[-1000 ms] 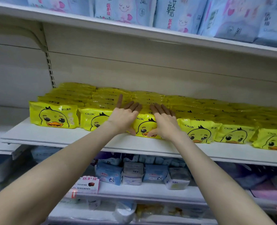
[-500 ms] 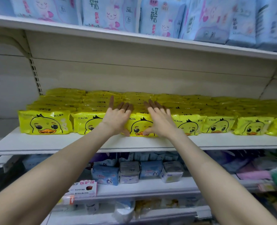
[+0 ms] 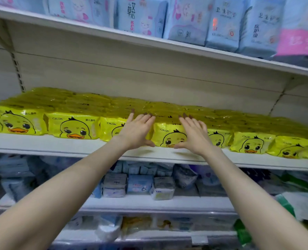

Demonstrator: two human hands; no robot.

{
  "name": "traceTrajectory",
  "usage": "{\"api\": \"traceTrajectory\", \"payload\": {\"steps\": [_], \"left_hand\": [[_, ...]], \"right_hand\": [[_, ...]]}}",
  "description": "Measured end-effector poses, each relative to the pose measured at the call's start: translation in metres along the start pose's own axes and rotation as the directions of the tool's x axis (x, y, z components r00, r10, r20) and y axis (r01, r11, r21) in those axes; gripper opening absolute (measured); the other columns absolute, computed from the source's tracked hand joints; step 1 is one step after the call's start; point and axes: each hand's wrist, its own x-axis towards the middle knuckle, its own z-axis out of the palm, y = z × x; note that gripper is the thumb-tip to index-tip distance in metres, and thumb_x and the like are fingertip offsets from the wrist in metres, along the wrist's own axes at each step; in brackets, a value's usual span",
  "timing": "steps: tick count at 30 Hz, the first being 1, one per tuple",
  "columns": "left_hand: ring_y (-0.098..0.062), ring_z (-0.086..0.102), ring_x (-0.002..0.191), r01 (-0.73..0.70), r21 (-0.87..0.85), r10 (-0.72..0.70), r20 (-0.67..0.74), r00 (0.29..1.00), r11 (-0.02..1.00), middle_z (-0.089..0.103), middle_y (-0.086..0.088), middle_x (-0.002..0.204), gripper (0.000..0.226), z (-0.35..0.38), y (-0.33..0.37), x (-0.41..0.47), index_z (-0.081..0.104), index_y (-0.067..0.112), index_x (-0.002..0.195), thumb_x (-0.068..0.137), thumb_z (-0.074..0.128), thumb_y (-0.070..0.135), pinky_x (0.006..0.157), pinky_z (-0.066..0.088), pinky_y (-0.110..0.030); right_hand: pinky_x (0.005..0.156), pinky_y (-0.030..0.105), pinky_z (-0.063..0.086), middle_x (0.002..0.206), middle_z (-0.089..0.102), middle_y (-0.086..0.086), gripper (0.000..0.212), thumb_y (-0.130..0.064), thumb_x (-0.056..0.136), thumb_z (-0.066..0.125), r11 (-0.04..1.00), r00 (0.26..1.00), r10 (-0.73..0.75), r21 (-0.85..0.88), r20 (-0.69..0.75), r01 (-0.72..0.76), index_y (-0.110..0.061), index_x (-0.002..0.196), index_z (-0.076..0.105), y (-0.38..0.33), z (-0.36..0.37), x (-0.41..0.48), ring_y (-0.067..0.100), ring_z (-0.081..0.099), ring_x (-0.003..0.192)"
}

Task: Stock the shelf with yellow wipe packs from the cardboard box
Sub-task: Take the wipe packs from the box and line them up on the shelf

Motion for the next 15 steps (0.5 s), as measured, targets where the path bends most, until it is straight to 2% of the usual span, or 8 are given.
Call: {"api": "traceTrajectory", "payload": {"steps": [5, 8, 12, 15], "left_hand": [[-0.024, 0.017, 0.142, 0.064, 0.053, -0.065, 0.005, 0.998, 0.997, 0.02, -0.005, 0.154, 0.101, 0.007, 0.035, 0.023, 0.008, 0.014, 0.15, 0.077, 0.06, 0.061, 0.114, 0.005, -0.054], [-0.025, 0.014, 0.144, 0.079, 0.125, -0.084, 0.033, 0.996, 0.989, 0.018, -0.004, 0.156, 0.1, 0.012, 0.047, 0.034, 0.006, 0.015, 0.15, 0.078, 0.058, 0.061, 0.114, -0.001, -0.056], [-0.026, 0.012, 0.145, 0.109, 0.197, -0.128, 0.09, 0.988, 0.974, 0.015, -0.006, 0.158, 0.097, 0.014, 0.053, 0.043, 0.006, 0.013, 0.15, 0.08, 0.055, 0.06, 0.114, 0.003, -0.054], [-0.026, 0.005, 0.146, 0.114, 0.24, -0.142, 0.104, 0.984, 0.964, 0.009, -0.007, 0.158, 0.099, 0.015, 0.053, 0.048, 0.003, 0.012, 0.15, 0.08, 0.053, 0.061, 0.112, -0.008, -0.057]], "right_hand": [[0.116, 0.047, 0.004, 0.157, 0.02, 0.001, 0.109, -0.056, 0.067, 0.073, 0.997, 0.997, -0.074, -0.014, 0.024, 0.075, -0.02, 0.15, 0.012, 0.036, 0.005, 0.01, 0.021, 0.015, 0.144], [0.115, 0.049, 0.001, 0.157, 0.021, 0.0, 0.108, -0.056, 0.069, 0.072, 0.995, 0.994, -0.096, -0.028, 0.057, 0.098, -0.022, 0.151, 0.009, 0.047, 0.012, 0.016, 0.021, 0.012, 0.145], [0.114, 0.048, -0.005, 0.158, 0.012, -0.003, 0.106, -0.058, 0.069, 0.069, 0.99, 0.99, -0.13, -0.055, 0.06, 0.134, -0.025, 0.15, 0.01, 0.058, 0.022, 0.026, 0.019, 0.001, 0.147], [0.114, 0.049, -0.006, 0.158, 0.011, -0.004, 0.104, -0.058, 0.07, 0.068, 0.988, 0.989, -0.135, -0.063, 0.058, 0.138, -0.026, 0.151, 0.01, 0.061, 0.025, 0.031, 0.019, 0.0, 0.147]]}}
